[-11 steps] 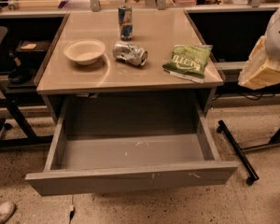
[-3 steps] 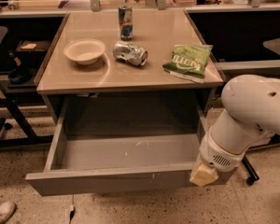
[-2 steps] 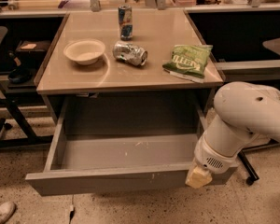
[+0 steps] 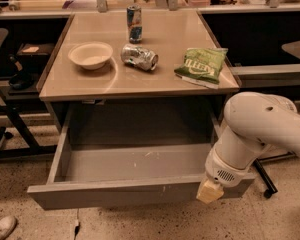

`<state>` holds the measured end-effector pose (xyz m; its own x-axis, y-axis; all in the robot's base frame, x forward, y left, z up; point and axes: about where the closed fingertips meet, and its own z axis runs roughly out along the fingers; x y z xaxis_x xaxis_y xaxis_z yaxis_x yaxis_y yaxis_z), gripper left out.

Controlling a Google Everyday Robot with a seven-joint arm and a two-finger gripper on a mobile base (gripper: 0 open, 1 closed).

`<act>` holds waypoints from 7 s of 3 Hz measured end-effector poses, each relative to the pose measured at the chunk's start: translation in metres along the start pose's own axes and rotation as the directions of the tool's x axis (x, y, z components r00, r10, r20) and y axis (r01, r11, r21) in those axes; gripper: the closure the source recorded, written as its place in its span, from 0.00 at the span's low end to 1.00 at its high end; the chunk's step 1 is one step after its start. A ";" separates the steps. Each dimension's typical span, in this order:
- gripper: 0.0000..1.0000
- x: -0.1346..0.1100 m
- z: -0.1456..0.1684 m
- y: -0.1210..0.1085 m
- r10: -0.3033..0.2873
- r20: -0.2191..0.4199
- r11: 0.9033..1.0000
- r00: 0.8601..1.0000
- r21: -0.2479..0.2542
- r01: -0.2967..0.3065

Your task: Close top drawer

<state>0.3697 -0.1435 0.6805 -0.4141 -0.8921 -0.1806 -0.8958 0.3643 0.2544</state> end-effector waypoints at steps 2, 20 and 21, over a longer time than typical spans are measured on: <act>0.36 0.000 0.000 0.000 0.000 0.000 1.000 1.000 0.000 0.000; 0.18 -0.014 -0.008 -0.093 -0.005 -0.020 0.990 1.000 0.140 0.008; 0.41 -0.014 -0.008 -0.093 -0.005 -0.020 0.990 1.000 0.140 0.008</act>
Offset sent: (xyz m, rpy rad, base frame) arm 0.0000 0.0000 0.0000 0.0000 0.0000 0.0000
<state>0.4597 -0.1665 0.6667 -0.4060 -0.8993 -0.1625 -0.9129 0.3909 0.1176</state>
